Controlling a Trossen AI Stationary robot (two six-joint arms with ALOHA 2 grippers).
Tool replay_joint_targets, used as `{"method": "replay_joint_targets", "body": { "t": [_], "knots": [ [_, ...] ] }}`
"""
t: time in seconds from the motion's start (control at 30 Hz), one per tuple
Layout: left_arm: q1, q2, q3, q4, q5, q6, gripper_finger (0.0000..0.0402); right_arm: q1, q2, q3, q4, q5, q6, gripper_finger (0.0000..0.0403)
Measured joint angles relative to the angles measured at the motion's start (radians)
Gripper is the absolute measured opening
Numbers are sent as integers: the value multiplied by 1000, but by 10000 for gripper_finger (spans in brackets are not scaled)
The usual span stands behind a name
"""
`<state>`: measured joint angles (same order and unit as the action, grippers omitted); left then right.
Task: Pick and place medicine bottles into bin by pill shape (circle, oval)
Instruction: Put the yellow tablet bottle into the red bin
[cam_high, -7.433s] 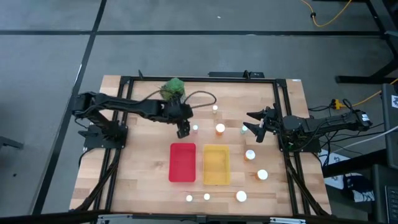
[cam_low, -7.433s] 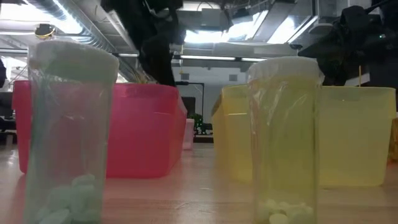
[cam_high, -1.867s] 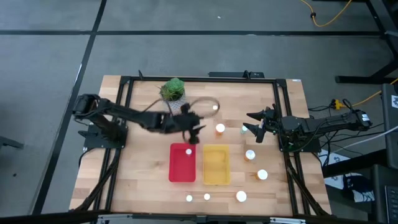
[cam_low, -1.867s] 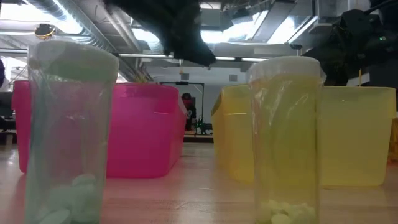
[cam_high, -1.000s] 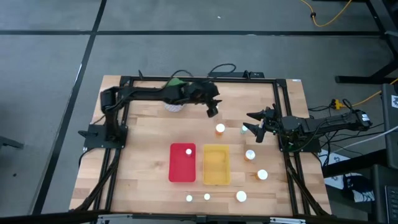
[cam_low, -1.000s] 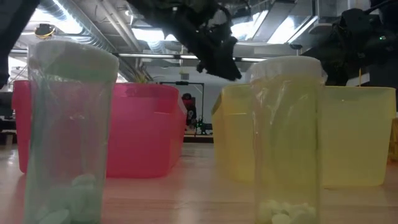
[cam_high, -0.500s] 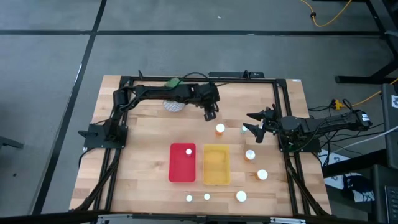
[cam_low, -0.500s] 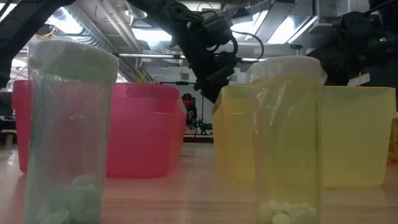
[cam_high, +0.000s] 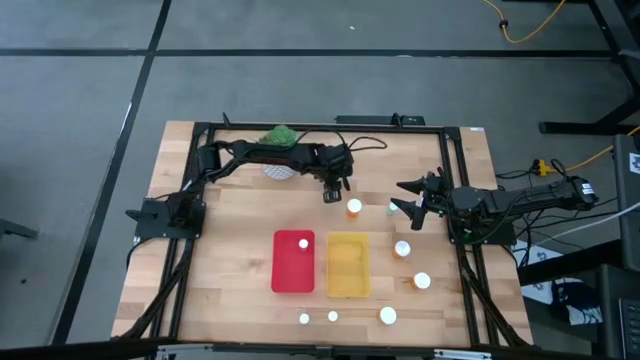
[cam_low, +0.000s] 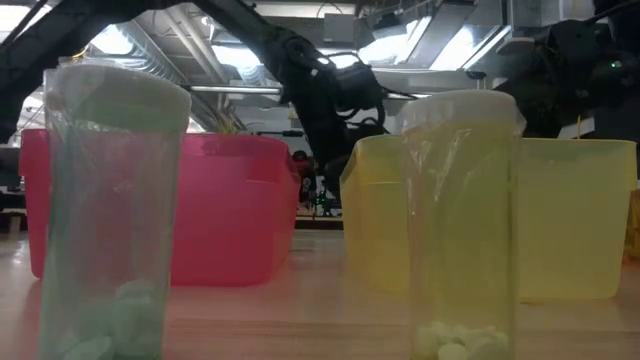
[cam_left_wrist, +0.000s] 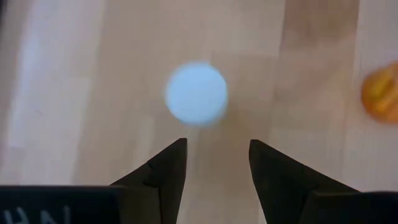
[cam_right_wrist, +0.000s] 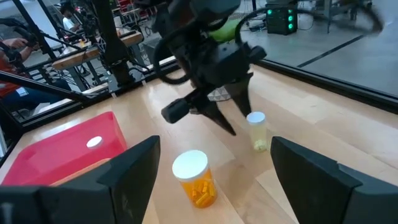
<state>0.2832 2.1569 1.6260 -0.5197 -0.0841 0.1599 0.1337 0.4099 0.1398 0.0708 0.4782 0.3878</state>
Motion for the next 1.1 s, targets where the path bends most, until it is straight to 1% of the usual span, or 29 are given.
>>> {"method": "replay_joint_targets", "body": {
  "t": [0.2,0.4,0.57,1.1],
  "knots": [
    [2,-3,0,94,0,7,166,0,0,0,-2,0,0,307],
    [16,-4,0,102,-1,3,166,0,0,0,-2,0,0,307],
    [20,-4,0,140,0,2,166,0,0,0,-2,0,0,307],
    [17,-2,0,156,1,4,166,0,0,0,-2,0,3,307]
  ]
}}
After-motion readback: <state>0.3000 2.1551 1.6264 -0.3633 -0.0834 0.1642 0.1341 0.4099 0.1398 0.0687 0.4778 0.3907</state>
